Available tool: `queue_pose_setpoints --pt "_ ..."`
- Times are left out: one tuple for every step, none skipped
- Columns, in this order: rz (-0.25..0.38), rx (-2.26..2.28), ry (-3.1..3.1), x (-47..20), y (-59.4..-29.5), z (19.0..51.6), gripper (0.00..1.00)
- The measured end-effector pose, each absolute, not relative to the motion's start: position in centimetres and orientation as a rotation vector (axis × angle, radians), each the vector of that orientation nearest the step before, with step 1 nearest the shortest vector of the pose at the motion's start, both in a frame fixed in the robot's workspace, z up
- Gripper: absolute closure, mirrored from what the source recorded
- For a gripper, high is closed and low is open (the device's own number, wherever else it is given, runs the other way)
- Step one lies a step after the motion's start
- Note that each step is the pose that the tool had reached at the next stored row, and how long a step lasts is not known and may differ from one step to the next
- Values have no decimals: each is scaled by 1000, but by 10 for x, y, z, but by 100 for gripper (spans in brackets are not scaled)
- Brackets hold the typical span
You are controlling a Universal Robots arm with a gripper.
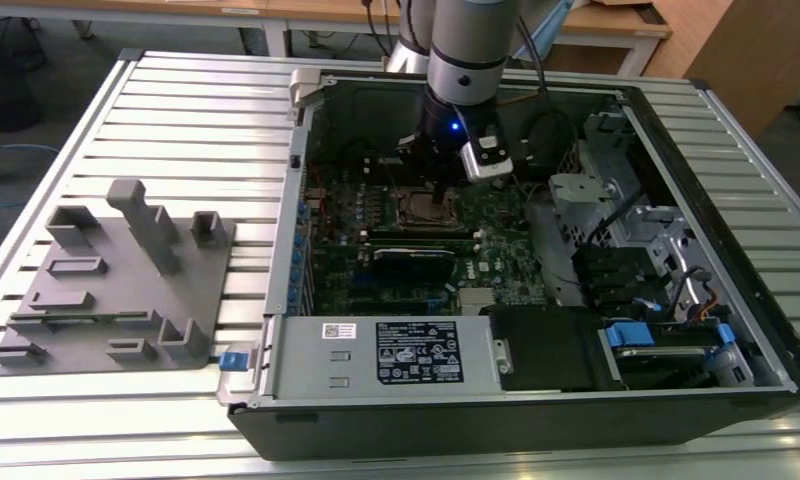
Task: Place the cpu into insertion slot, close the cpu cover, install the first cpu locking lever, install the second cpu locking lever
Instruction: 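Close the cpu cover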
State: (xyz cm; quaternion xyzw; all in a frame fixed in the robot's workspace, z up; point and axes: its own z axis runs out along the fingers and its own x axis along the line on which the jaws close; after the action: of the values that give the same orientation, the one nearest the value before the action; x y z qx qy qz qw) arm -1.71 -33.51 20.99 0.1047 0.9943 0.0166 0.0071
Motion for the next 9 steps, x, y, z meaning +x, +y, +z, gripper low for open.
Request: queue_pose_setpoints --pt "52 300 3113 -17 -335 210 89" --pt "52 271 3116 -17 -335 210 89" --pt "53 244 3118 -17 -335 210 89" --pt "53 213 3121 -17 -335 209 89" --pt "53 185 3123 -17 -335 209 89" --pt "53 157 3125 -17 -335 209 89" --pt "53 129 3127 -17 -335 209 89" --pt "53 101 3128 -17 -335 209 89" --pt "54 72 3129 -17 -335 209 89"
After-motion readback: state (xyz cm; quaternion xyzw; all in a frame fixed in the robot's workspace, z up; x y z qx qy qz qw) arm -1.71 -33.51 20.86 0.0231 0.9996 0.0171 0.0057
